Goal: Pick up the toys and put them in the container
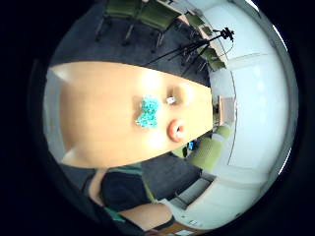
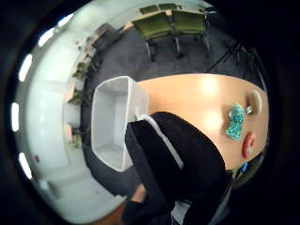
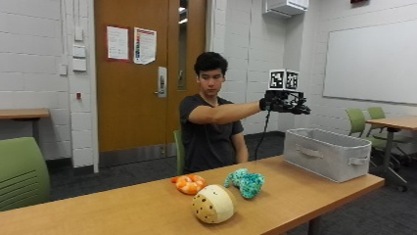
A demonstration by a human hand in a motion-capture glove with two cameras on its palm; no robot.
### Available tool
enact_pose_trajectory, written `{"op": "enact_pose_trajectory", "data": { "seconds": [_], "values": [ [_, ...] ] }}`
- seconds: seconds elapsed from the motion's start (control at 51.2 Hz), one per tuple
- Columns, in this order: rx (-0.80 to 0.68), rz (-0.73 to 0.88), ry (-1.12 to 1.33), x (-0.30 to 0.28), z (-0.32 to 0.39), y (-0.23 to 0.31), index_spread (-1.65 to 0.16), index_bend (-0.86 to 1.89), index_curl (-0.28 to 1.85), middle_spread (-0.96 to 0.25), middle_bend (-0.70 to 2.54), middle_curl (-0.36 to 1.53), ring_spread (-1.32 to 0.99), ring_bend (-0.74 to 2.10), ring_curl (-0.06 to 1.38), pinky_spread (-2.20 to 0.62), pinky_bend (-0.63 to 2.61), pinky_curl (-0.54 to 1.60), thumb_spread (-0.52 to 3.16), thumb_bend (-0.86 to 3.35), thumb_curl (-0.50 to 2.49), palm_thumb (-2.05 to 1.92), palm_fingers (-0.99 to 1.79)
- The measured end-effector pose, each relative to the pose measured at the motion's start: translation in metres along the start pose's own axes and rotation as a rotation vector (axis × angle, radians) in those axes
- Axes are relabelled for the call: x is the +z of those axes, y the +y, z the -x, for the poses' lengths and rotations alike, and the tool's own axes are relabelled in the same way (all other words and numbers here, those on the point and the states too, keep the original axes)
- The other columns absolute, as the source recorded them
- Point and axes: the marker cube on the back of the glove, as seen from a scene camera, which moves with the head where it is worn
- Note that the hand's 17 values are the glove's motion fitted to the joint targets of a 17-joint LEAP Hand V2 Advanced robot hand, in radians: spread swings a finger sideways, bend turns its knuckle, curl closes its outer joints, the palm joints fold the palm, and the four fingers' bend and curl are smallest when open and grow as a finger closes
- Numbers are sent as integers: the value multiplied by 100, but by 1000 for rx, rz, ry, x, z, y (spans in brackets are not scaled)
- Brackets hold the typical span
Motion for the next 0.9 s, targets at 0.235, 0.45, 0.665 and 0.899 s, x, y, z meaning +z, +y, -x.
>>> {"op": "enact_pose_trajectory", "data": {
  "seconds": [0.235, 0.45, 0.665, 0.899],
  "values": [
    [-43, -19, -19, -2, 8, 3, -20, 22, 16, -14, 25, 14, -27, 17, 5, -10, 40, 17, 96, -8, 1, -12, 8],
    [-77, -27, -23, -4, -8, 8, -23, 22, 24, -16, 25, 21, -33, 19, 9, -11, 40, 22, 112, -8, 3, -13, 4],
    [-63, -37, 0, -1, -77, 7, -25, 20, 30, -17, 22, 25, -36, 20, 14, -12, 40, 26, 113, -9, 3, -14, 3],
    [-30, 15, -45, 51, -161, 11, -25, 18, 34, -17, 20, 30, -38, 19, 17, -13, 44, 30, 108, -10, 5, -15, 0]
  ]
}}
